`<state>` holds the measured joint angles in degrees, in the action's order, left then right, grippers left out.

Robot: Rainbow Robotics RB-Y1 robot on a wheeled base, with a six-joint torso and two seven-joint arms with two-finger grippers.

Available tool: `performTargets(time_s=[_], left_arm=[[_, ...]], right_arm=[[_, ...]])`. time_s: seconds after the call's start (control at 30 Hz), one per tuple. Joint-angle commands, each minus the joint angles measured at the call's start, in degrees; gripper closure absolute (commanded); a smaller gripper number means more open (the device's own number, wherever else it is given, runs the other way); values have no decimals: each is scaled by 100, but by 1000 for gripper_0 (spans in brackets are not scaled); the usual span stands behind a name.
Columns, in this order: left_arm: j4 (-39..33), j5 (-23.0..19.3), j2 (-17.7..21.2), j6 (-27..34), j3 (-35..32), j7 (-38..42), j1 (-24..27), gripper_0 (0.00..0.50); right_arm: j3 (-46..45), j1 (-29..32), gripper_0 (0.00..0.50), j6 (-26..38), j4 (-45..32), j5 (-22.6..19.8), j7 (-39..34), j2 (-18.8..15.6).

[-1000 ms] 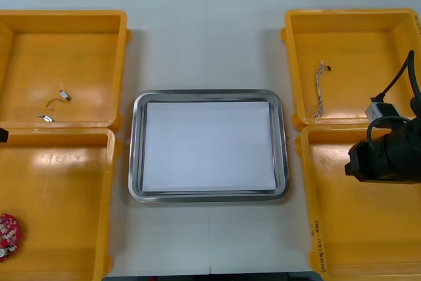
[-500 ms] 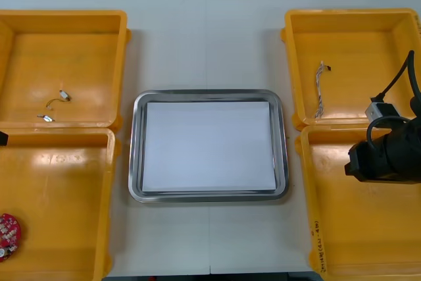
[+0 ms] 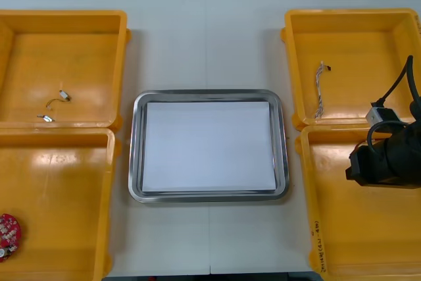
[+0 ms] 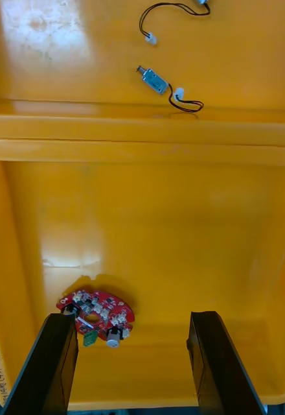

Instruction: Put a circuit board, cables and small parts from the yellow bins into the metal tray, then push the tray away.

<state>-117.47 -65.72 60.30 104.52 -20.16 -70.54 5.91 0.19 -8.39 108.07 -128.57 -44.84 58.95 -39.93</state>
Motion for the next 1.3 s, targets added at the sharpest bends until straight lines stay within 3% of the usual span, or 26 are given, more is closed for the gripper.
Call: performTargets(time_s=[0.03,0.2,0.33,0.57,0.9,1.3], left_arm=[[-66,-108,263,-459,-181,-416,-697,0],[-110,-90,254,-635,-190,-812,-1004,0],[-154,7,254,-802,-190,-1489,-1365,0],[-171,121,254,-995,-190,-2482,-1769,0],[-171,244,245,-1373,-190,-3835,-2164,0],[31,323,122,-1487,-181,-5734,-2288,0]], right_arm=[[-194,22,0,47,-37,-95,460,-112],[-291,-5,0,39,-37,19,1286,-130],[-405,-5,0,-67,-28,169,2543,-226],[-405,22,0,-339,-37,274,3712,-367],[-405,145,0,-963,491,213,5056,-525],[-405,241,0,-1728,1132,-227,6190,-797]])
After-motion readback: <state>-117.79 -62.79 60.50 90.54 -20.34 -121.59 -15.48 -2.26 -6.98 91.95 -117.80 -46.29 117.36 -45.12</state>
